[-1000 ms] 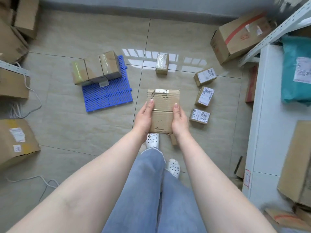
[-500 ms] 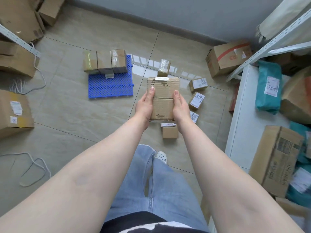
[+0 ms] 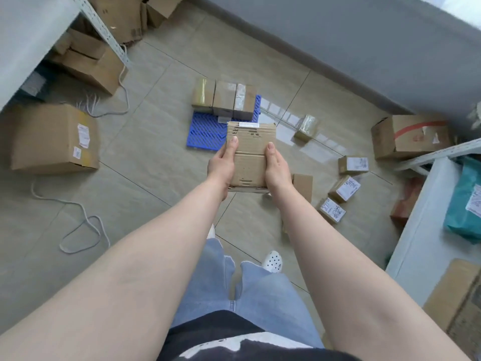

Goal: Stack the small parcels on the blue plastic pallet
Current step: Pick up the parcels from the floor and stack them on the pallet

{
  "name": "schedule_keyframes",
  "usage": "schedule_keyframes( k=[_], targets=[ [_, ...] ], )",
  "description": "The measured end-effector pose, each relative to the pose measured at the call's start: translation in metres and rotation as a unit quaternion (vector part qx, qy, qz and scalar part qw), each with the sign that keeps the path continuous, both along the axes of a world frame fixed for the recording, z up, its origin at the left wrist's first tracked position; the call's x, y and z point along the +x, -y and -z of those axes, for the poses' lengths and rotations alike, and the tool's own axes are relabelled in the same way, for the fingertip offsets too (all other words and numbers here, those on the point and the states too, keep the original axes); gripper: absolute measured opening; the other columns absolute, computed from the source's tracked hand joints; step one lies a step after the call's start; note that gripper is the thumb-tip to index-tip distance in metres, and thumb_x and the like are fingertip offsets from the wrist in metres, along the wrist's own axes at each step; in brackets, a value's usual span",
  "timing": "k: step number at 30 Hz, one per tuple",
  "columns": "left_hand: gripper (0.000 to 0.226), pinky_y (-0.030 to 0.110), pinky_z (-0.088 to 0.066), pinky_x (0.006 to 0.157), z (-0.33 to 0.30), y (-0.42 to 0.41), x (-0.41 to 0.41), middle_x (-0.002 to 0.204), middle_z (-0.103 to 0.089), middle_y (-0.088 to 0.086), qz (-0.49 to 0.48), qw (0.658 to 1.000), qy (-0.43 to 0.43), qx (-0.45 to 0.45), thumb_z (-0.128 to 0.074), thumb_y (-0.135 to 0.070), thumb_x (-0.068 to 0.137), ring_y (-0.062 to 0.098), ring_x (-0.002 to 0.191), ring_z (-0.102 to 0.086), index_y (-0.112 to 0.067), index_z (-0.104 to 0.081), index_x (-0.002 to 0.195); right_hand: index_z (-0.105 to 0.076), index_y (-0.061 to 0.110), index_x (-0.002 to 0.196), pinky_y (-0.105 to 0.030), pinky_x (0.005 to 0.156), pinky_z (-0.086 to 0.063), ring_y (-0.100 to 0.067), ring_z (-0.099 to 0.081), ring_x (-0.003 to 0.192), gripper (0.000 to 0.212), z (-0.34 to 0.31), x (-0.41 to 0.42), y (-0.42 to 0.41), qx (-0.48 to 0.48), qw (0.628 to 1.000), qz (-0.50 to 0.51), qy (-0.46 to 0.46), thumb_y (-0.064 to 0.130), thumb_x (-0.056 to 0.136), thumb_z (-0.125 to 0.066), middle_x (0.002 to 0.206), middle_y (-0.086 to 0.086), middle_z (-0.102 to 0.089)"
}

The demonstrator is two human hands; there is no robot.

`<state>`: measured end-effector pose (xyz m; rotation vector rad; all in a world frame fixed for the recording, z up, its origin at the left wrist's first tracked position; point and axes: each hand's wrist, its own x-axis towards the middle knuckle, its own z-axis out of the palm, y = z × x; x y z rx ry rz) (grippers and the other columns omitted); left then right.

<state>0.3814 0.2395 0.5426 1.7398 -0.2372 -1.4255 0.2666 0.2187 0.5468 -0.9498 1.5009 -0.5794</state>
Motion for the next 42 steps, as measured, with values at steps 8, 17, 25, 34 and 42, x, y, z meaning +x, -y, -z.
schedule_keyframes(
  k=[8,17,25,34,42],
  targets=[
    [0.044,0.025,-0.053,0.075,-0.003,0.025,0.111,0.106,-0.070,-0.004,-0.034,0.999,0.023,0.006,-0.056,-0.052,0.092,0.014,0.096,-0.066,-0.021,-0.066,0.120,-0.060,0.022,0.125,-0.040,0.102,-0.047,-0.019,-0.059,0.112,0.044,0.005,0.116,0.029,0.030,0.999,-0.006,0.013,0.049,0.101,-0.035,0.117,0.002,-0.064],
    [0.043,0.030,-0.053,0.089,0.019,0.078,0.174,0.113,-0.070,0.000,-0.048,0.998,0.029,0.023,-0.055,-0.052,0.092,0.017,0.105,-0.066,-0.020,-0.067,0.119,-0.059,0.028,0.110,-0.038,0.103,-0.045,-0.017,-0.060,0.110,0.031,0.027,0.179,0.089,0.040,0.999,-0.036,0.004,0.047,0.102,-0.036,0.113,0.003,-0.065],
    [0.048,0.025,-0.048,0.084,0.056,0.149,0.223,0.117,-0.069,-0.001,-0.028,0.999,0.028,0.020,-0.051,-0.052,0.094,0.014,0.104,-0.064,-0.020,-0.062,0.128,-0.056,0.024,0.120,-0.030,0.100,-0.040,-0.012,-0.054,0.109,0.035,0.062,0.220,0.163,0.047,0.996,-0.078,-0.007,0.045,0.103,-0.034,0.116,0.007,-0.060],
    [0.045,0.032,-0.048,0.100,0.118,0.206,0.289,0.122,-0.067,-0.003,0.016,0.998,0.049,0.035,-0.051,-0.053,0.094,0.014,0.111,-0.063,-0.025,-0.061,0.128,-0.048,0.025,0.140,-0.028,0.107,-0.033,-0.008,-0.046,0.118,0.047,0.122,0.276,0.224,0.142,0.986,-0.091,-0.007,0.048,0.102,-0.033,0.127,0.011,-0.051],
    [0.063,0.038,-0.040,0.111,0.224,0.248,0.335,0.133,-0.061,-0.001,0.104,0.990,0.050,0.076,-0.048,-0.064,0.088,0.016,0.123,-0.056,-0.025,-0.053,0.138,-0.048,0.022,0.139,-0.022,0.099,-0.031,-0.006,-0.046,0.117,0.042,0.215,0.314,0.260,0.178,0.981,-0.081,-0.007,0.041,0.104,-0.033,0.130,0.011,-0.052]
  ],
)
